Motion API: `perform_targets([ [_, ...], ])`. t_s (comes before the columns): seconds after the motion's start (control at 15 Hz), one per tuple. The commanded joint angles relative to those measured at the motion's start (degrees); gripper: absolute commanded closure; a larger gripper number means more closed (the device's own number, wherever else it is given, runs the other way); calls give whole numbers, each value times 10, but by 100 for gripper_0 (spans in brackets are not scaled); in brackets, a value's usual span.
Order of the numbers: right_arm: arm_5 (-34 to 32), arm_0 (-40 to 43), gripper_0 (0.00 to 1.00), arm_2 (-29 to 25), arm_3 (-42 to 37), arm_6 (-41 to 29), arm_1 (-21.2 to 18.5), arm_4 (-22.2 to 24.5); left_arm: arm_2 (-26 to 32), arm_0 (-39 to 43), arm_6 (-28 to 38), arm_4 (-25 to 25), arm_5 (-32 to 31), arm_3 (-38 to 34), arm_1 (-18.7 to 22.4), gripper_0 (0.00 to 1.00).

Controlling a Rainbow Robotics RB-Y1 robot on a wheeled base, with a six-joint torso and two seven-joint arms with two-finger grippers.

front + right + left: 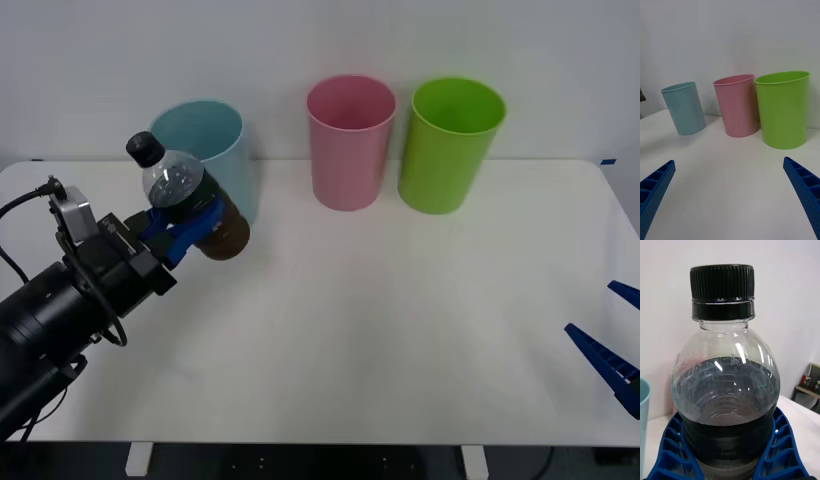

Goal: Grasp the object on the table and drop it into the matching bin: aluminum can to the light blue bin, PET bottle to the pink bin.

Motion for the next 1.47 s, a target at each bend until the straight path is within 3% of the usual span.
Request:
perform_targets([
  [0.07, 0, 0, 0, 0, 0, 0, 0, 0, -13, -38, 27, -14, 28, -2, 0, 100],
  [0.67, 0, 0, 0, 0, 0, 0, 0, 0, -23, -171, 188, -148, 69, 12, -12, 100],
  [0.93, 0, 0, 0, 0, 0, 0, 0, 0, -24, -248, 186, -200, 69, 87, -41, 100],
  [1.47, 0, 0, 0, 0, 0, 0, 0, 0, -30, -434, 171, -256, 75, 306, -50, 100],
])
